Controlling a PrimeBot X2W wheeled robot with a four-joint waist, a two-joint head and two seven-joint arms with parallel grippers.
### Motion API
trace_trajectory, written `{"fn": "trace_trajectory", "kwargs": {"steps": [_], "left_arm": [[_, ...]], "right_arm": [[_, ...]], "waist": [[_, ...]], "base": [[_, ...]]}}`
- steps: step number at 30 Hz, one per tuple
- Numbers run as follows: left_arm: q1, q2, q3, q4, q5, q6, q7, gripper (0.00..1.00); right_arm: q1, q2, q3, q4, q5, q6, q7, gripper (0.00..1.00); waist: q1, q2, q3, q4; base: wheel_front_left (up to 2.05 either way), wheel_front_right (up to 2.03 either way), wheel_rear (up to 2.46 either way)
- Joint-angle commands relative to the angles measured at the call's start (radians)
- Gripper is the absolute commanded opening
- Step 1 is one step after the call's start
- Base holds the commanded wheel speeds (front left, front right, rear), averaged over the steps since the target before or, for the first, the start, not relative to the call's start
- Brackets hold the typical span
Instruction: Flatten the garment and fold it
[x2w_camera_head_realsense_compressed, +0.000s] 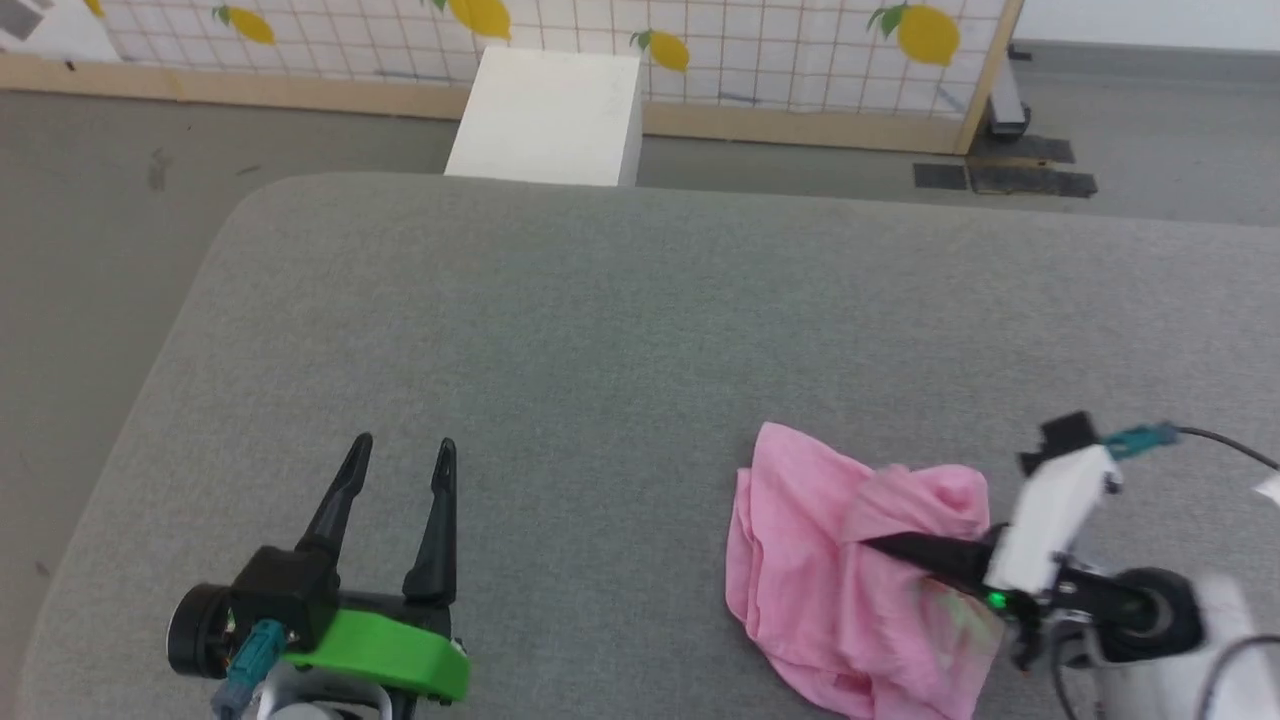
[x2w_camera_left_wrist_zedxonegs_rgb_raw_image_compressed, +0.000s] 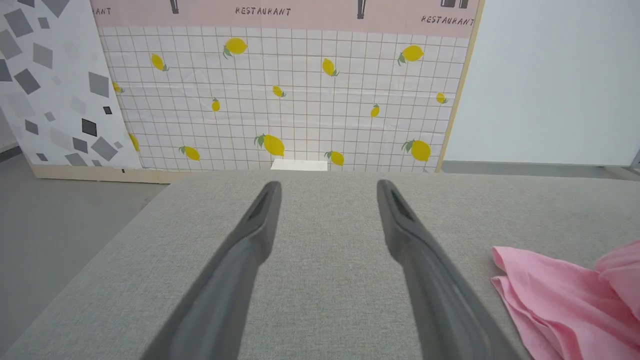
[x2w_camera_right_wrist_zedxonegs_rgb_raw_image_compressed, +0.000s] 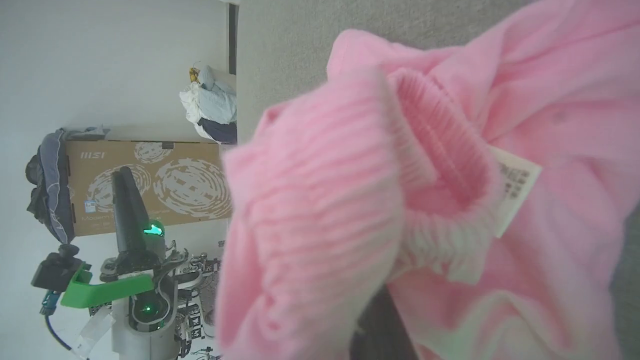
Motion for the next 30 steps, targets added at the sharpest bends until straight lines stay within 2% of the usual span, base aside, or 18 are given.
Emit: {"fn": "trace_trajectory", "kwargs": {"steps": [1, 5, 6, 7, 8, 9, 15, 20, 25, 30], "left_arm": [[-0.025, -0.008, -0.001, 0.005, 0.0, -0.006, -0.002, 1.0], [-0.042, -0.018, -0.003, 0.017, 0.001, -0.015, -0.006, 1.0], [-0.046, -0.021, -0.003, 0.021, 0.001, -0.017, -0.007, 1.0], [-0.048, -0.023, -0.003, 0.024, 0.001, -0.018, -0.008, 1.0], [-0.051, -0.026, -0.003, 0.028, 0.002, -0.02, -0.009, 1.0], [-0.052, -0.028, -0.002, 0.03, 0.003, -0.021, -0.009, 1.0], [-0.061, -0.038, 0.002, 0.041, 0.008, -0.03, -0.012, 1.0], [-0.067, -0.043, 0.007, 0.048, 0.014, -0.038, -0.013, 1.0], [-0.07, -0.048, 0.01, 0.056, 0.019, -0.045, -0.013, 1.0], [-0.066, -0.052, 0.015, 0.064, 0.022, -0.049, -0.014, 1.0]], "right_arm": [[-0.027, 0.005, 0.03, 0.021, -0.019, -0.001, -0.025, 0.0], [-0.069, 0.005, 0.117, 0.096, -0.061, -0.001, -0.108, 0.0], [-0.08, 0.005, 0.136, 0.111, -0.066, -0.001, -0.131, 0.35], [-0.088, 0.005, 0.155, 0.122, -0.067, -0.001, -0.144, 0.58], [-0.096, 0.005, 0.177, 0.133, -0.061, -0.001, -0.155, 0.9], [-0.102, 0.005, 0.191, 0.139, -0.06, -0.001, -0.169, 1.0], [-0.134, 0.006, 0.284, 0.127, -0.069, -0.001, -0.249, 1.0], [-0.141, -0.009, 0.386, 0.042, -0.139, -0.001, -0.343, 1.0], [-0.14, -0.09, 0.53, -0.053, -0.293, -0.001, -0.458, 1.0], [-0.133, -0.152, 0.602, -0.127, -0.422, -0.001, -0.603, 1.0]], "waist": [[0.0, 0.0077, 0.019, 0.017], [0.0, 0.0077, 0.039, 0.035], [0.0, 0.0077, 0.043, 0.038], [0.0, 0.0077, 0.045, 0.039], [0.0, 0.0077, 0.047, 0.04], [0.0, 0.0077, 0.049, 0.041], [0.0, 0.0077, 0.057, 0.036], [0.0, 0.0077, 0.061, 0.026], [0.0, 0.0077, 0.057, 0.015], [0.0, 0.0077, 0.043, 0.002]], "base": [[0.0, 0.0, 0.0], [0.0, 0.0, 0.0], [0.0, 0.0, 0.0], [0.0, 0.0, 0.0], [0.0, 0.0, 0.0], [0.0, 0.0, 0.0], [0.0, 0.0, 0.0], [0.0, 0.0, 0.0], [0.0, 0.0, 0.0], [0.0, 0.0, 0.0]]}}
